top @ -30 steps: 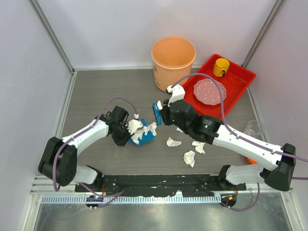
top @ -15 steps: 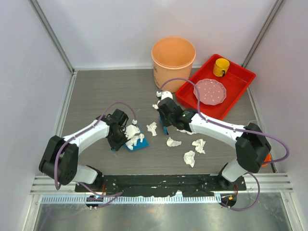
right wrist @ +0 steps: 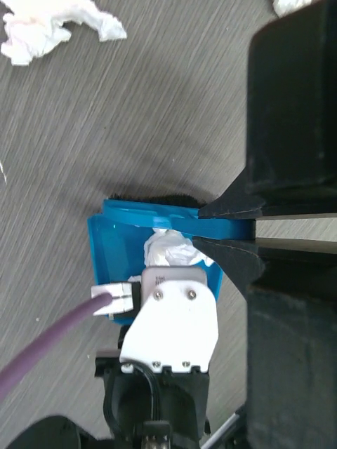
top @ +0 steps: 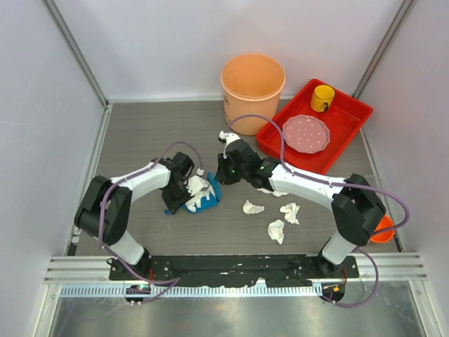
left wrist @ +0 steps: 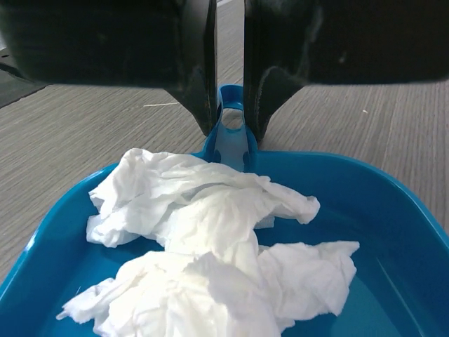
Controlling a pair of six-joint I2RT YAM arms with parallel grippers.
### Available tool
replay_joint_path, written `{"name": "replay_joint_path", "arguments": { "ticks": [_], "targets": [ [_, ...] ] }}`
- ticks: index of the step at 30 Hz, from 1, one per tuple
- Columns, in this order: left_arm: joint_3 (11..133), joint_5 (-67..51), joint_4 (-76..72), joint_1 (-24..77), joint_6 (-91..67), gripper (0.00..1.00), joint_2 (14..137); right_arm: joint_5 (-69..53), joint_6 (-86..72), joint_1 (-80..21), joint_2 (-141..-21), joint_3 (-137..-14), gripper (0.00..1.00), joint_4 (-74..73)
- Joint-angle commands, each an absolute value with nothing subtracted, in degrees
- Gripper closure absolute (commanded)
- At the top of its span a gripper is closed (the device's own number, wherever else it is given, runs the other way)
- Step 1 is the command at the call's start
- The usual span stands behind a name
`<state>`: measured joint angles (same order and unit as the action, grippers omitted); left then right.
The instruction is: Sweep away the paper scraps from the table
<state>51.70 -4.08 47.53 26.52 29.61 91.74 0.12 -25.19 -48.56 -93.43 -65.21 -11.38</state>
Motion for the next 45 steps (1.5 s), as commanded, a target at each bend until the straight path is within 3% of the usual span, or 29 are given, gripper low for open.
{"name": "replay_joint_path", "arguments": {
  "ticks": [1,6,11,17,27,32,40,45],
  "targets": [
    [52.91,-4.39,45.18,26.54,28.65,1.00,93.87,-5.97,-29.35,-48.96,-92.64,-66.62,0.99,-2.82],
    [53.87,-5.71,45.08,26.54,28.21,1.00,94.83,-5.28,-29.71,-49.39,-89.30,-65.92,0.99,-0.26],
    [55.11,-3.35,52.28,26.54,29.70,1.00,91.68,4.03,-27.43,-49.48,-88.24,-67.67,0.99,-6.58],
    [52.74,-3.42,51.87,26.54,30.50,1.00,84.47,0.80,-26.89,-49.48,-87.71,-67.76,0.99,-5.80],
    [54.40,-3.08,50.10,26.54,27.33,1.00,90.88,8.25,-20.14,-48.61,-85.87,-71.98,0.99,-9.93],
    [54.93,-2.55,51.06,26.54,26.90,1.00,91.14,11.07,-11.88,-47.20,-92.87,-75.93,0.99,-10.10],
    [55.11,-1.85,51.42,26.46,25.93,1.00,91.93,3.97,-8.36,-46.93,-105.11,-82.08,0.99,-8.36],
    [55.11,-1.49,50.71,26.02,25.23,1.00,92.46,-6.92,-7.29,-47.02,-106.79,-81.66,0.99,-6.16]
  ]
}}
